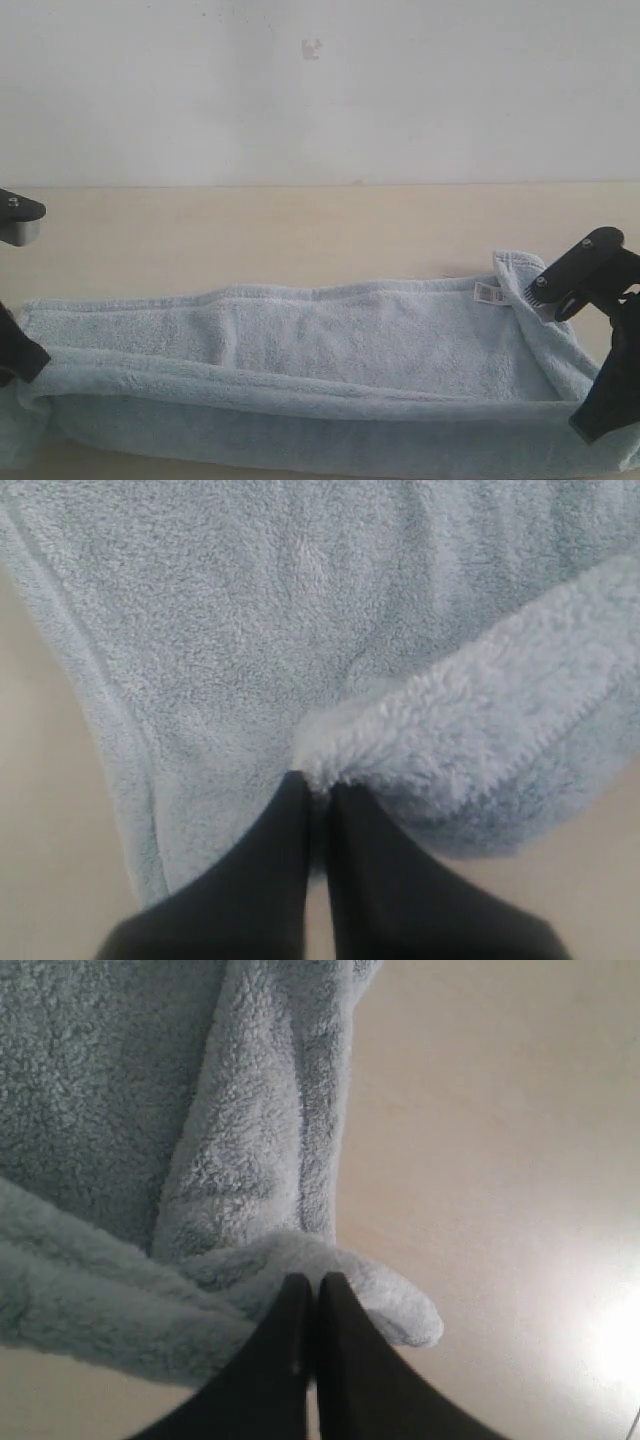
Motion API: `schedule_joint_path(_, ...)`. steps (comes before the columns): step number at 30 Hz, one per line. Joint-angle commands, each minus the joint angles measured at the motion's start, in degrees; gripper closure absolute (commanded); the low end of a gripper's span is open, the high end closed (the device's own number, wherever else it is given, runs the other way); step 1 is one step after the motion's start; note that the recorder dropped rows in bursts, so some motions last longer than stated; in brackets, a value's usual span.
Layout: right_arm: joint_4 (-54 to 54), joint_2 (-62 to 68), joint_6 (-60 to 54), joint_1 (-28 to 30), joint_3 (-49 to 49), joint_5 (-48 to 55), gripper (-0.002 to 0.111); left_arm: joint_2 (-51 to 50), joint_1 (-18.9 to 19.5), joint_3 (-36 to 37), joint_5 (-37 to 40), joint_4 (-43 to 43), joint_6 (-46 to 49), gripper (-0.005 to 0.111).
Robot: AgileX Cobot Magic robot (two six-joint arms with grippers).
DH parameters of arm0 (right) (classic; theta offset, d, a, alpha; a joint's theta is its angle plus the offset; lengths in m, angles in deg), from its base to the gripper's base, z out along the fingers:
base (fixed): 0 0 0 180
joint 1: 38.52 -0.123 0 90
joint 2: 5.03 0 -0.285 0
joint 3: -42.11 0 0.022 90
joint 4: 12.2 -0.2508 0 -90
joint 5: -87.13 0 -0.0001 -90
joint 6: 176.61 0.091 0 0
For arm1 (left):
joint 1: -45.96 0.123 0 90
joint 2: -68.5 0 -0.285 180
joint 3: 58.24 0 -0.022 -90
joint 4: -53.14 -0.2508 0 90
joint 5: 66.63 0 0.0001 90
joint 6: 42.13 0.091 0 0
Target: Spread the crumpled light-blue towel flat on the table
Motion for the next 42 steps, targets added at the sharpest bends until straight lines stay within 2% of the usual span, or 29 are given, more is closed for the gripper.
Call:
schedule_joint_path(1, 0.4, -0.2, -0.6, 0.3, 0.2, -0.5, 0.108, 0.0, -0.3, 0.2, -0.3, 0.5, 0.3, 0.103)
schedule_joint_path(7, 0.4, -0.2, -1.6, 0.3, 0.2, -0.5, 0.108, 0.0, -0.3, 0.2, -0.2, 0.5, 0.3, 0.103)
schedule_joint_path(11, 0.4, -0.2, -1.6, 0.3, 0.2, -0.5, 0.092, 0.0, -0.3, 0.2, -0.1, 0.5, 0.8, 0.097)
schedule_joint_path(15, 0.5, -0.2, -1.5, 0.3, 0.2, -0.5, 0.065, 0.0, -0.3, 0.2, -0.1, 0.5, 1.1, 0.072)
schedule_joint_path(17, 0.5, -0.2, -1.5, 0.3, 0.2, -0.5, 0.056, 0.0, -0.3, 0.2, -0.1, 0.5, 1.1, 0.057)
schedule_joint_path(20, 0.5, -0.2, -1.1, 0.3, 0.2, -0.8, 0.054, 0.0, -0.3, 0.2, -0.2, 1.2, -0.1, 0.038)
schedule_joint_path(23, 0.5, -0.2, -0.8, 0.3, 0.2, -1.9, 0.054, 0.0, -0.3, 0.2, -0.5, 2.7, 0.0, 0.033)
schedule_joint_path(29, 0.5, -0.4, 4.9, 0.3, 0.0, -5.1, 0.054, 0.4, -0.3, 0.1, -4.0, 3.1, 0.0, 0.033)
schedule_joint_path(33, 8.1, -1.9, 14.7, 0.3, -0.8, -6.2, 0.054, 3.7, -0.3, -2.0, -8.9, 8.3, 0.0, 0.035)
schedule_joint_path(35, 9.5, -2.1, 17.6, 0.3, -1.8, -6.8, 0.056, 5.7, -0.3, -2.7, -11.2, 11.4, 0.0, 0.053)
schedule_joint_path(36, 9.4, -1.9, 17.6, 0.3, -2.4, -8.1, 0.063, 6.5, -0.3, -2.7, -12.3, 12.5, 0.4, 0.07)
schedule_joint_path(38, 8.7, -0.3, 17.6, 1.2, -3.7, -10.6, 0.083, 6.5, -0.3, -2.7, -13.0, 14.0, 2.8, 0.1)
schedule_joint_path(40, 5.1, 1.8, 17.7, 4.2, -5.6, -11.4, 0.091, 5.7, -0.3, -2.7, -13.0, 15.6, 7.0, 0.102)
schedule_joint_path(41, -2.1, 4.0, 13.4, 9.0, -7.8, -12.1, 0.091, 4.3, -0.3, -2.7, -13.0, 16.7, 9.7, 0.102)
schedule_joint_path(42, -7.2, 5.1, 9.1, 11.1, -8.9, -12.5, 0.089, 3.2, -0.3, -2.7, -13.0, 16.7, 10.8, 0.102)
